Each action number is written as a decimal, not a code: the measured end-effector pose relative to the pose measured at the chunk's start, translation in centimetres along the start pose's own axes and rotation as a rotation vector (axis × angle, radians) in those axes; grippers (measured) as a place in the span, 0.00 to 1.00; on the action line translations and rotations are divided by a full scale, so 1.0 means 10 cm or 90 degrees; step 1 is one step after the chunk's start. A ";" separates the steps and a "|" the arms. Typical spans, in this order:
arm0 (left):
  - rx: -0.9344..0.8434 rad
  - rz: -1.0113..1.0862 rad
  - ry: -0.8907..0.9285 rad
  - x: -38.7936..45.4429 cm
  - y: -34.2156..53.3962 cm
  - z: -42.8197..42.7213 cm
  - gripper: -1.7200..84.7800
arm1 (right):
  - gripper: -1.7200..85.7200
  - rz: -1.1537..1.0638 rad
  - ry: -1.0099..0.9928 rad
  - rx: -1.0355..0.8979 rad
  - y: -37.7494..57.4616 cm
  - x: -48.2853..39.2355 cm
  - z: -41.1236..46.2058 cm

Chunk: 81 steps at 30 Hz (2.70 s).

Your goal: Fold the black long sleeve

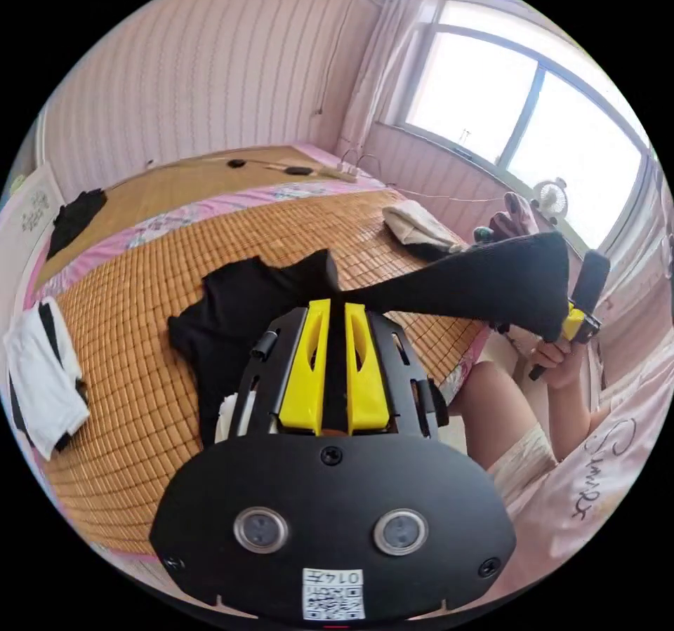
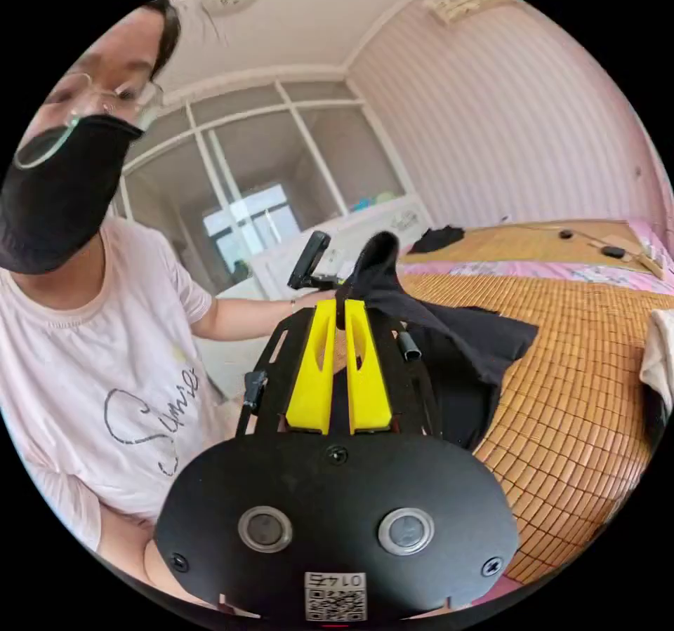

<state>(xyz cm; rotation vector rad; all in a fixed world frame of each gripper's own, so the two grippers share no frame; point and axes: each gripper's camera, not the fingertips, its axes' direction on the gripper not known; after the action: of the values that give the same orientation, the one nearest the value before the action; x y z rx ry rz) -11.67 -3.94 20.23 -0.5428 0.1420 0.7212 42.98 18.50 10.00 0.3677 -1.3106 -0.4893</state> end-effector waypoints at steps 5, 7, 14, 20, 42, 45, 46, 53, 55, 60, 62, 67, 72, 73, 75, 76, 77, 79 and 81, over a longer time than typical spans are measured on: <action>-0.096 -0.203 -0.041 -0.77 1.37 -0.26 0.07 | 0.07 0.012 -0.008 -0.327 0.49 -0.16 1.43; -0.110 -0.227 -0.052 -0.83 1.64 -0.27 0.06 | 0.08 0.034 0.003 -0.373 0.65 -0.16 1.65; -0.179 -0.209 -0.042 -0.89 1.91 0.08 0.11 | 0.11 0.091 0.202 -0.377 0.38 0.53 1.96; -0.230 -0.182 -0.063 -0.99 1.98 0.31 0.10 | 0.14 0.155 0.379 -0.353 -0.30 1.73 2.25; -0.165 -0.207 0.048 -1.87 2.25 -0.44 0.02 | 0.03 0.214 0.414 -0.397 -1.24 3.18 3.46; -0.187 -0.270 0.022 -2.14 2.34 -0.28 0.05 | 0.07 0.197 0.426 -0.439 -1.23 3.25 3.73; -0.196 -0.285 0.031 -2.21 2.33 -0.26 0.06 | 0.08 0.193 0.433 -0.449 -1.25 3.26 3.77; -0.182 -0.189 0.008 -2.02 2.11 -0.48 0.07 | 0.04 0.045 0.394 -0.450 -1.06 2.42 3.64; -0.213 -0.147 0.031 -1.90 2.05 -0.34 0.07 | 0.02 0.026 0.363 -0.483 -0.82 2.16 3.70; -0.321 -0.070 -0.018 -1.72 1.97 0.01 0.08 | 0.01 0.024 0.380 -0.584 -0.27 1.98 3.83; -0.327 -0.074 -0.022 -1.75 1.94 0.02 0.07 | 0.01 0.048 0.398 -0.554 -0.23 2.04 3.72; -0.343 -0.086 -0.014 -1.85 1.90 -0.03 0.07 | 0.01 0.052 0.400 -0.538 -0.34 2.13 3.58; -0.334 -0.093 -0.002 -1.95 1.87 -0.09 0.05 | 0.01 0.078 0.374 -0.547 -0.38 2.37 3.46; -0.325 -0.106 0.004 -2.01 1.85 -0.18 0.05 | 0.01 0.084 0.360 -0.514 -0.44 2.41 3.35; -0.299 -0.120 0.003 -2.14 1.78 -0.33 0.06 | 0.02 0.092 0.374 -0.471 -0.55 2.52 3.18; -0.274 -0.121 -0.015 -2.25 1.71 -0.43 0.06 | 0.04 0.093 0.390 -0.446 -0.63 2.62 3.07; -0.246 -0.123 -0.034 -2.41 1.60 -0.50 0.06 | 0.06 0.097 0.406 -0.425 -0.73 2.75 2.98; -0.203 -0.140 -0.040 -2.69 1.40 -0.55 0.07 | 0.10 0.114 0.416 -0.401 -0.90 2.97 2.89; -0.153 -0.152 -0.024 -2.98 1.14 -0.53 0.07 | 0.12 0.127 0.424 -0.380 -1.07 3.21 2.85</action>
<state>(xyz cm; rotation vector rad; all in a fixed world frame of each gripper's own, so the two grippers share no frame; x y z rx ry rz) -41.21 -17.17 20.00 -0.7607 -0.0453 0.5171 19.59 -7.30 37.26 -0.1037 -0.5084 -0.5055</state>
